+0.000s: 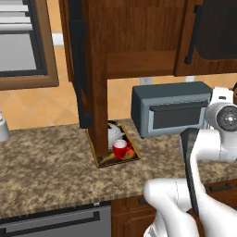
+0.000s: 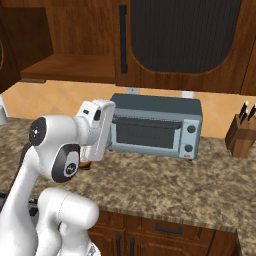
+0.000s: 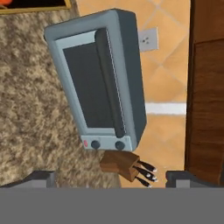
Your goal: Pick the kettle from the counter and place it on the tray. Then pick the mug from the cabinet and place it on the tray. Then close the cabinet doors.
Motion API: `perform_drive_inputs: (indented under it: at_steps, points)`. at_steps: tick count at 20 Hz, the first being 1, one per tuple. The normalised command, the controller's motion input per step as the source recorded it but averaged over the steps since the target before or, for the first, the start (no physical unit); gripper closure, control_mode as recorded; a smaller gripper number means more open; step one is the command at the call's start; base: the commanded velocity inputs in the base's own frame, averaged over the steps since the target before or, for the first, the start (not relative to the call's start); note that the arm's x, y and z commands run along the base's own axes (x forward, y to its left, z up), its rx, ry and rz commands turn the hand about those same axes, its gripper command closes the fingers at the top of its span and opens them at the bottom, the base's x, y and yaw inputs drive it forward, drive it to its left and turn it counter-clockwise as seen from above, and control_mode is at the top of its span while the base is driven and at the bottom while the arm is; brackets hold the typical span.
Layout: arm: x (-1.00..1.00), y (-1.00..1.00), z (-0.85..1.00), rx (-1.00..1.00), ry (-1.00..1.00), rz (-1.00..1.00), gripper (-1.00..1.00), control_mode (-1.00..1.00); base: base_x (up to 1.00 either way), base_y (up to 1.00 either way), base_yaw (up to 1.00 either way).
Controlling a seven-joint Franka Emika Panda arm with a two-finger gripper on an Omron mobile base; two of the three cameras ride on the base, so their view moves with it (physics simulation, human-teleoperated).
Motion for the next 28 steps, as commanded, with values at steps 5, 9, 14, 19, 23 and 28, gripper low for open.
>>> perform_drive_inputs:
  at_steps: [5,9,14,19,23,28]
  points:
    - [-0.33,0.39,-0.06,-0.27,-0.04,-0.13,-1.0,-1.0,0.0,0.0,0.0]
    - [-0.37,0.05,-0.4,-0.4,-0.28,-0.05,-1.0,-1.0,0.0,0.0,0.0]
    - [-0.44,0.05,-0.23,-0.38,-0.26,-0.08,-1.0,-1.0,0.0,0.0,0.0]
    - [-0.38,0.0,-0.55,-0.42,-0.31,-0.02,-1.0,-1.0,0.0,0.0,0.0]
    - [-0.34,-0.02,-0.67,-0.38,-0.28,0.0,-1.0,-1.0,0.0,0.0,0.0]
    - [-0.02,-0.23,-0.86,-0.25,-0.15,0.0,-1.0,-1.0,0.0,0.0,0.0]
